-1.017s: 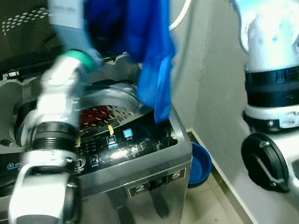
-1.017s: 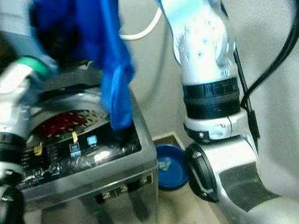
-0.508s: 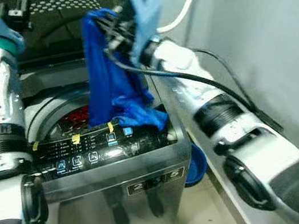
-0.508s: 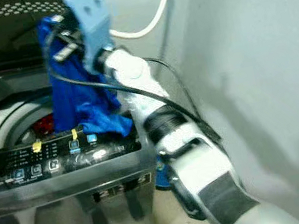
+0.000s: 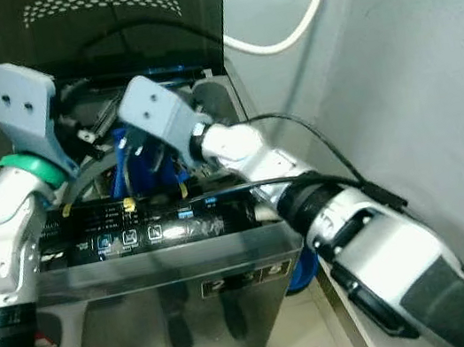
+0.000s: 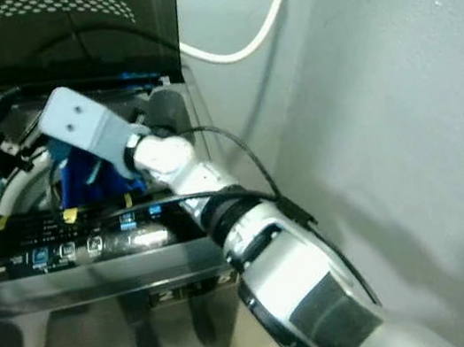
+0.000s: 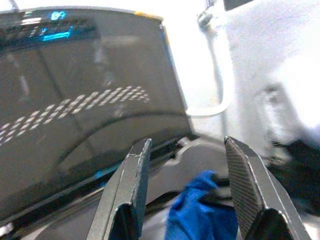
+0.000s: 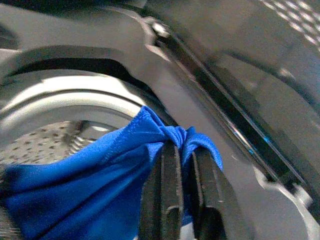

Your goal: Clothes washing

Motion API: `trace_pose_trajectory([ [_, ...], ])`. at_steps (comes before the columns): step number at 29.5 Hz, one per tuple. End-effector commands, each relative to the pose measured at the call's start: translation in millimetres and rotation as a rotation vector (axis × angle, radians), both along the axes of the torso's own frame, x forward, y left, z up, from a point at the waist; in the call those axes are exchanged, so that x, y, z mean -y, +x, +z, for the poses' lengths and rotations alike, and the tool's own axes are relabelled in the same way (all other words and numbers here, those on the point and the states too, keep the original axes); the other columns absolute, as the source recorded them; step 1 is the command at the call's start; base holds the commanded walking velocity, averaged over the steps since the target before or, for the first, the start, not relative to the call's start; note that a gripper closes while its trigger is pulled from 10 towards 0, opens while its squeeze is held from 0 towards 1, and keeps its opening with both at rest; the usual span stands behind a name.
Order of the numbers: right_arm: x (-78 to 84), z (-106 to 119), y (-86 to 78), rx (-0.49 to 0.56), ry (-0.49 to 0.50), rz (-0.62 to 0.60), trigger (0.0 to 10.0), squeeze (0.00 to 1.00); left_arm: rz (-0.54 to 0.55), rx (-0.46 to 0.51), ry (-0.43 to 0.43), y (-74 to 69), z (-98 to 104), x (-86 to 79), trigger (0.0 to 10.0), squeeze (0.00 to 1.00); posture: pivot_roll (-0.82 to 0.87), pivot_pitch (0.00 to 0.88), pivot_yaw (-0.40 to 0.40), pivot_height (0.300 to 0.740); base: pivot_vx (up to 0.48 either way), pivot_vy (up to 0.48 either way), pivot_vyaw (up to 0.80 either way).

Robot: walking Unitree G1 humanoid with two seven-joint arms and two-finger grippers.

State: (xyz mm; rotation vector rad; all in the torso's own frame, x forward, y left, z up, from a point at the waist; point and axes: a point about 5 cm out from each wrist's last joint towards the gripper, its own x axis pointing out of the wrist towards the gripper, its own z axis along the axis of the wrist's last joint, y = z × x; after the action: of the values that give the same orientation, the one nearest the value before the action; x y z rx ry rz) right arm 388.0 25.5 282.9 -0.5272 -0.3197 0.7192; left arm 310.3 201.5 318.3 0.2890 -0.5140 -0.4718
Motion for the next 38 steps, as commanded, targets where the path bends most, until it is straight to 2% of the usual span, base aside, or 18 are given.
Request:
trace_pose_trajectory([
  [1,8.1,9.1,5.9,-0.012,0.095,-0.083,10.0,1.00,-0.068,-0.016,0.002,-8.4,-2.1,11.4,10.0,0.00,0.18,0.051,-0.061,0.740,0.000,0.000,0.00],
  [3,22.7,21.7,12.2,-0.008,0.214,-0.153,10.0,1.00,-0.067,-0.008,-0.022,-13.2,-0.3,16.1,10.0,0.00,0.19,0.051,-0.063,0.740,0.000,0.000,0.00],
  [6,29.8,29.6,13.9,-0.013,0.253,-0.128,10.0,1.00,-0.056,-0.017,-0.028,-18.0,0.9,17.0,10.0,0.00,0.19,0.053,-0.063,0.740,0.000,0.000,0.00],
  [7,31.9,32.3,13.3,-0.035,0.267,-0.074,10.0,0.45,-0.053,-0.020,-0.037,-19.2,1.4,16.7,10.0,0.00,0.19,0.052,-0.061,0.740,0.000,0.000,0.00],
  [8,33.3,34.0,12.7,-0.050,0.277,-0.035,10.0,0.45,-0.051,-0.023,-0.043,-19.8,1.7,16.4,10.0,0.00,0.19,0.052,-0.061,0.740,0.000,0.000,0.00],
  [9,35.6,35.1,11.5,-0.074,0.291,0.024,10.0,0.00,-0.044,-0.022,-0.043,-19.5,1.6,15.9,10.0,0.00,0.18,0.053,-0.059,0.740,0.000,0.000,0.00],
  [11,37.1,35.9,10.6,-0.089,0.299,0.063,10.0,0.00,-0.042,-0.028,-0.041,-20.5,1.6,15.5,10.0,0.00,0.18,0.053,-0.057,0.740,0.000,0.000,0.00],
  [14,48.3,37.5,8.6,-0.112,0.383,0.131,10.0,0.00,-0.043,-0.040,-0.046,-21.4,1.1,16.7,10.0,0.00,0.17,0.051,-0.052,0.740,0.000,0.000,0.00],
  [16,62.0,43.2,5.6,-0.089,0.502,0.159,10.0,0.00,-0.041,-0.044,-0.054,-20.3,-0.1,19.8,10.0,0.00,0.17,0.051,-0.048,0.740,0.000,0.000,0.00],
  [17,62.0,43.2,5.6,-0.089,0.502,0.159,10.0,0.00,-0.041,-0.044,-0.054,-20.3,-0.1,19.8,10.0,0.00,0.17,0.051,-0.048,0.740,0.000,0.000,0.00],
  [20,99.5,44.7,4.3,0.046,0.636,-0.007,10.0,0.00,0.042,-0.046,-0.114,-12.3,-3.6,19.1,10.0,0.00,0.17,0.044,-0.046,0.740,0.000,0.000,0.00],
  [21,99.5,44.7,4.3,0.046,0.636,-0.007,10.0,0.00,0.042,-0.046,-0.114,-12.3,-3.6,19.1,10.0,0.00,0.17,0.044,-0.046,0.740,0.000,0.000,0.00],
  [24,140.4,28.1,-0.6,0.143,0.778,-0.235,10.0,0.00,0.216,-0.063,-0.257,-1.0,-7.9,4.0,10.0,0.00,0.16,0.039,-0.037,0.740,0.000,0.000,0.00],
  [26,140.4,28.1,-0.6,0.143,0.778,-0.235,10.0,0.00,0.216,-0.063,-0.257,-1.0,-7.9,4.0,10.0,0.00,0.16,0.039,-0.037,0.740,0.000,0.000,0.00],
  [28,170.4,13.3,-13.2,0.230,0.833,-0.376,10.0,0.00,0.322,-0.071,-0.311,3.0,-11.5,-7.3,10.0,0.00,0.15,0.036,-0.026,0.740,0.000,0.000,0.00],
  [29,170.4,13.3,-13.2,0.230,0.833,-0.376,10.0,0.00,0.322,-0.071,-0.311,3.0,-11.5,-7.3,10.0,0.00,0.15,0.036,-0.026,0.740,0.000,0.000,0.00],
  [30,182.2,7.4,-21.3,0.256,0.837,-0.416,10.0,0.00,0.353,-0.071,-0.316,4.8,-12.7,-10.1,10.0,0.00,0.13,0.035,-0.019,0.740,0.000,0.000,0.00],
  [38,192.1,3.9,-33.4,0.275,0.785,-0.417,10.0,0.00,0.347,-0.067,-0.321,14.0,-11.6,-2.9,10.0,0.00,0.10,0.026,-0.005,0.740,0.000,0.000,0.00],
])
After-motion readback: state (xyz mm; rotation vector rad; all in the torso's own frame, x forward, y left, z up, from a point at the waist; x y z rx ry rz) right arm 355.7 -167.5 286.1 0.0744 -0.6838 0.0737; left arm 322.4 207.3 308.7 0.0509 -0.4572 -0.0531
